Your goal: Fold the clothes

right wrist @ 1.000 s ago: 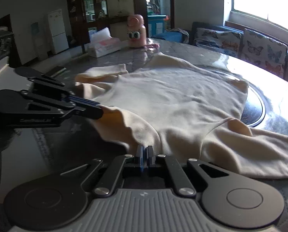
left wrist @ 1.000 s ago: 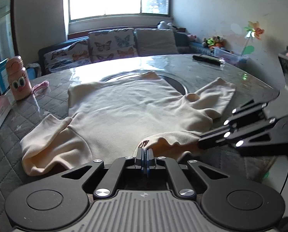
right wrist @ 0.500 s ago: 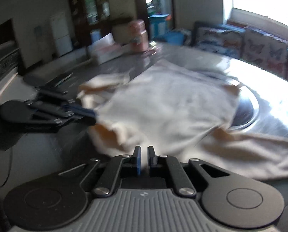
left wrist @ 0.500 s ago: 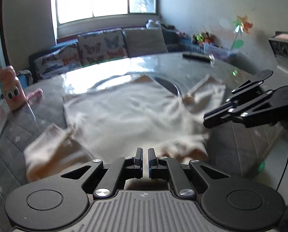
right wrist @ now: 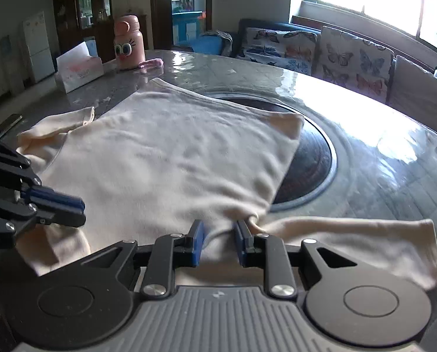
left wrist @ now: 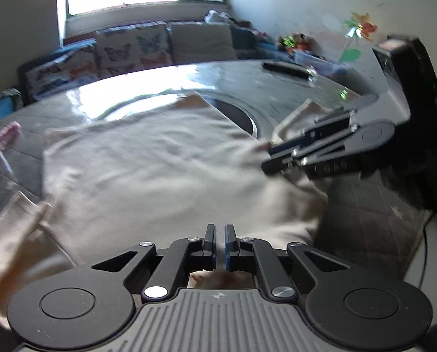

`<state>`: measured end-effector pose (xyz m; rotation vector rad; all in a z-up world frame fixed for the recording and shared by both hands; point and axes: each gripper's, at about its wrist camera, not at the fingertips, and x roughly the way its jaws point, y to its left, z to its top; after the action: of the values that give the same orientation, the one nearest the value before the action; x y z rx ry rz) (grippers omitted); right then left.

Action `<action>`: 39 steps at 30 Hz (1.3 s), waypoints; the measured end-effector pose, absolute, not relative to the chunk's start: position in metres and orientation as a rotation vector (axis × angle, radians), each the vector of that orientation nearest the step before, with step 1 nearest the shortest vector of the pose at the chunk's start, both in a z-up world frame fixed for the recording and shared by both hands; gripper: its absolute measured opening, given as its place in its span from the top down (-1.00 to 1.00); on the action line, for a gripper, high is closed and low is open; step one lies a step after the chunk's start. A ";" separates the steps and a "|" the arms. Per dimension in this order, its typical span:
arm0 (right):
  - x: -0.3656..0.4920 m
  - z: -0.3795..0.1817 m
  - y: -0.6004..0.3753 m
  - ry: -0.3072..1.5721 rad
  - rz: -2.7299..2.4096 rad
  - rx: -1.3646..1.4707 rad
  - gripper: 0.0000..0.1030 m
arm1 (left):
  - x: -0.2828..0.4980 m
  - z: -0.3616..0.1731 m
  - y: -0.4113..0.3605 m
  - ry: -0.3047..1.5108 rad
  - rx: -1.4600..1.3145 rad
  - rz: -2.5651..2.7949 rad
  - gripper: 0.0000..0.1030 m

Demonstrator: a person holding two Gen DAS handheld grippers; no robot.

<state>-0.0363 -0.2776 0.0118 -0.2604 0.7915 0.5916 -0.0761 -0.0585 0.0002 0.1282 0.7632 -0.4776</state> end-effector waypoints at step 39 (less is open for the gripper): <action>-0.033 0.010 -0.280 0.808 0.579 -0.235 0.45 | -0.068 -0.006 0.111 0.653 -0.021 0.313 0.38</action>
<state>-0.0326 -0.2796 0.0097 -0.2346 0.8081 0.5788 -0.0675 0.1108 -0.0061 -0.0210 0.6531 0.3134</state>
